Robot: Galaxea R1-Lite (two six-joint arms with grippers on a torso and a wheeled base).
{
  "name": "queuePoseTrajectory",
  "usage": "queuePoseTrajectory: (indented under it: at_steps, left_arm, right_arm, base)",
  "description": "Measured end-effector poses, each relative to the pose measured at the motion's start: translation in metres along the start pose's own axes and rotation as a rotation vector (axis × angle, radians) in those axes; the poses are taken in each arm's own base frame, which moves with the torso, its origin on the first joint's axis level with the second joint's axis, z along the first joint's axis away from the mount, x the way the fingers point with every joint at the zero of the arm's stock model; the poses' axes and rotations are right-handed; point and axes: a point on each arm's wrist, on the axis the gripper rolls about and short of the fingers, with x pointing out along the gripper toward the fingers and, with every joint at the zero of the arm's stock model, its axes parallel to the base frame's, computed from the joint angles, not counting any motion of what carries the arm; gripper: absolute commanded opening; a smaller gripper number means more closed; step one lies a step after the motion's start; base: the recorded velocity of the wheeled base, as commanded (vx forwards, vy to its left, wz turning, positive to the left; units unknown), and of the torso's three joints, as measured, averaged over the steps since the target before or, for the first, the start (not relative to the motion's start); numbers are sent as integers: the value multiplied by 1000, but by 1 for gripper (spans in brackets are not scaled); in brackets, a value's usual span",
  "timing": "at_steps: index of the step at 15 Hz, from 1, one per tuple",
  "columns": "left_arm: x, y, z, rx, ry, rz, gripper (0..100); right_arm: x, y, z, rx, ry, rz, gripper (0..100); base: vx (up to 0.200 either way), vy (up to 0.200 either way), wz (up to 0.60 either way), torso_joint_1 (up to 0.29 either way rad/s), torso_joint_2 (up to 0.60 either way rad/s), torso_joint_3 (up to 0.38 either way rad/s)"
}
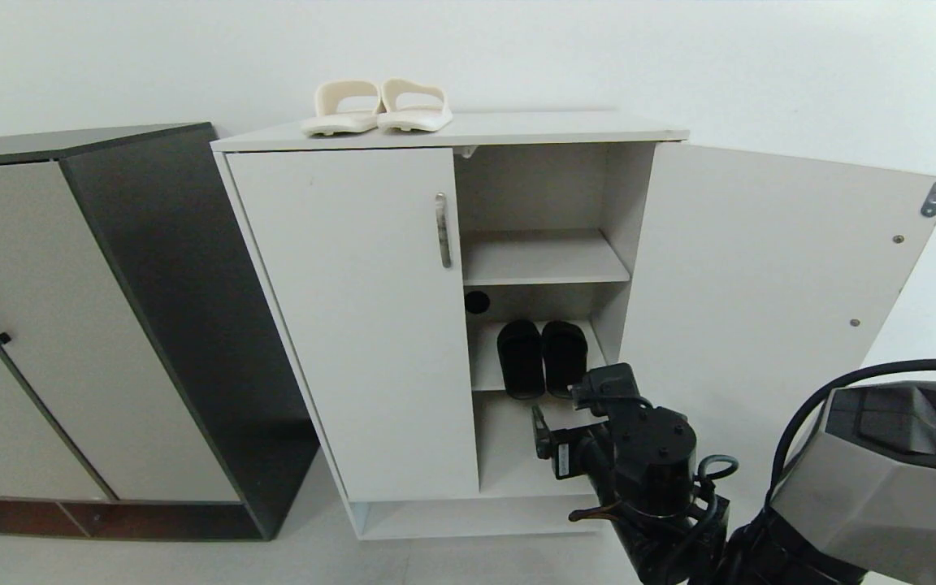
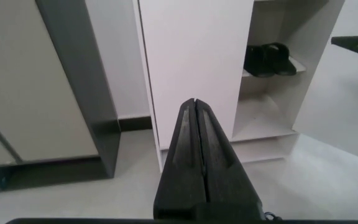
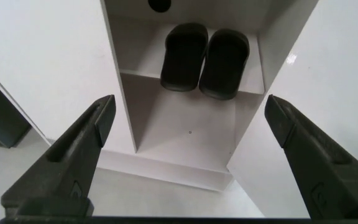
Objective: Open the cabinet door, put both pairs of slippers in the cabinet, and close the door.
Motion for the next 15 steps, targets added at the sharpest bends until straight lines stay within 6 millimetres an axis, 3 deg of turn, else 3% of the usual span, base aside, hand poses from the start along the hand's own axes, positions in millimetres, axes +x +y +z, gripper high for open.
queuePoseTrajectory:
  at_steps: [10, 15]
  left_arm:
    - [0, 0, 0, 0, 0, -1, 0]
    - [0, 0, 0, 0, 1, 0, 0]
  right_arm:
    - [1, -4, -2, -3, 7, -11, 100]
    - [2, -6, -4, -7, 12, -12, 100]
  base:
    - [0, 200, 0, 4, 1, 2]
    - [0, 0, 0, 0, 0, 0]
